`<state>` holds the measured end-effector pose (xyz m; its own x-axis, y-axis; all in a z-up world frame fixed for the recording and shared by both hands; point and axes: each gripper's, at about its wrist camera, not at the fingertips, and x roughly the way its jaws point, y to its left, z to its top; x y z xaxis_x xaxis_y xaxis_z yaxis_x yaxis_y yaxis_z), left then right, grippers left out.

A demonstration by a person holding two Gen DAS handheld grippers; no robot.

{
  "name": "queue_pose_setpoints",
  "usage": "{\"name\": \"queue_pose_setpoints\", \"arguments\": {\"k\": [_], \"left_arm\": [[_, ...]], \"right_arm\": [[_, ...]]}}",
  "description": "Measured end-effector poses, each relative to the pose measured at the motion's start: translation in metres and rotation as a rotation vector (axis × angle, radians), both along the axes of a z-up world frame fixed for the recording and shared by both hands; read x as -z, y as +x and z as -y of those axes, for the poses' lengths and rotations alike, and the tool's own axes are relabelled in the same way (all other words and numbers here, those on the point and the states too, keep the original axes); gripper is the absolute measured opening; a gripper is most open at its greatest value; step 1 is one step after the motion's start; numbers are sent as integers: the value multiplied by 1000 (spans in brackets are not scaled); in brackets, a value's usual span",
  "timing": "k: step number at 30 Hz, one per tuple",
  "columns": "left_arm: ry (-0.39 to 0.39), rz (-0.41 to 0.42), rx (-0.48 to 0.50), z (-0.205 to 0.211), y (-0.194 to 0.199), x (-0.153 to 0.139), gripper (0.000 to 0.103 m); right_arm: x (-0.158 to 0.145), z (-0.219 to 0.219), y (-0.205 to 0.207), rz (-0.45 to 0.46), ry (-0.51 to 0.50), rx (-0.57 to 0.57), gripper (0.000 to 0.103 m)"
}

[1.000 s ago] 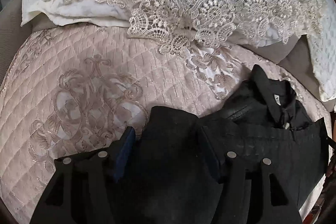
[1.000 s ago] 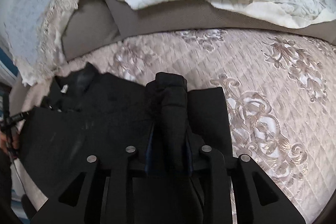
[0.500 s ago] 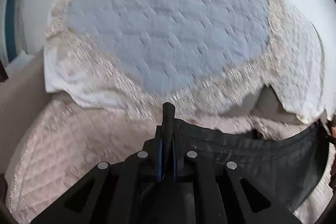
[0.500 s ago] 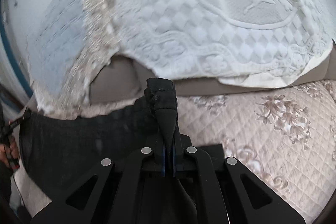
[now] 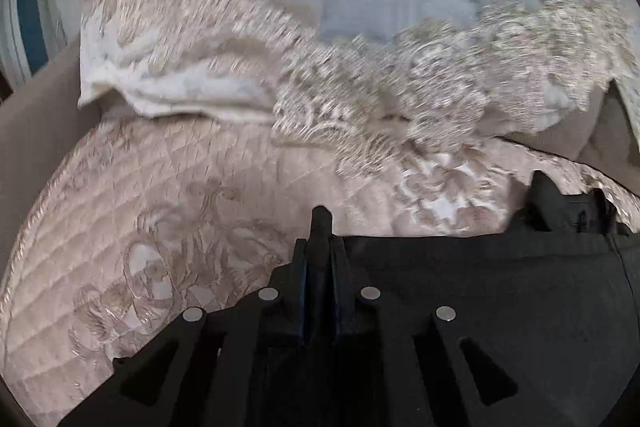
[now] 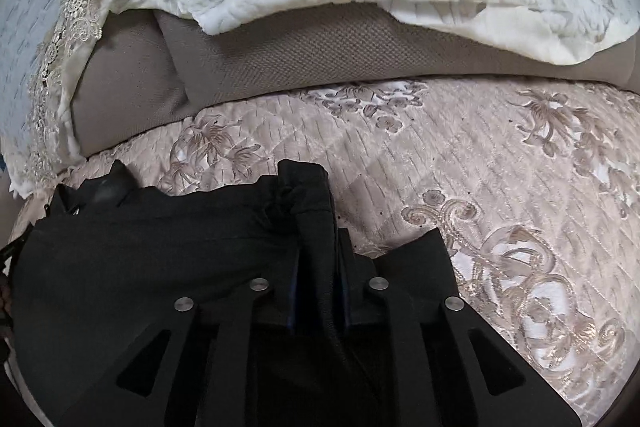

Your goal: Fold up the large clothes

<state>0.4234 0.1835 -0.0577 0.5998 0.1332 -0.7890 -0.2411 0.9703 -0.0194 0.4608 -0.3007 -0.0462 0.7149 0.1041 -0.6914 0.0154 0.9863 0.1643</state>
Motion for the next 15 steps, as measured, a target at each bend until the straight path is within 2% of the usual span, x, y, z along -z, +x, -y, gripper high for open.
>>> {"name": "queue_pose_setpoints", "arguments": {"k": [4, 6, 7, 8, 9, 11, 15], "left_arm": [[9, -35, -12, -4, 0, -11, 21], [-25, -16, -9, -6, -16, -33, 21], [-48, 5, -2, -9, -30, -46, 23], [-70, 31, 11, -12, -46, -57, 26], [-87, 64, 24, -17, -67, -69, 30], [-102, 103, 18, -24, -110, -84, 52], [-172, 108, 10, -32, -186, -94, 53]], "right_arm": [[-23, -3, -12, -15, -14, 16, 27], [-43, 1, -40, 28, 24, 6, 38], [-51, 4, -57, 48, 38, 1, 51], [-56, 5, -73, 62, 45, 3, 56], [-60, 6, -89, 72, 52, 7, 57], [-63, 11, -134, 83, 72, 24, 58], [-42, 16, -200, 77, 185, 53, 59]]}}
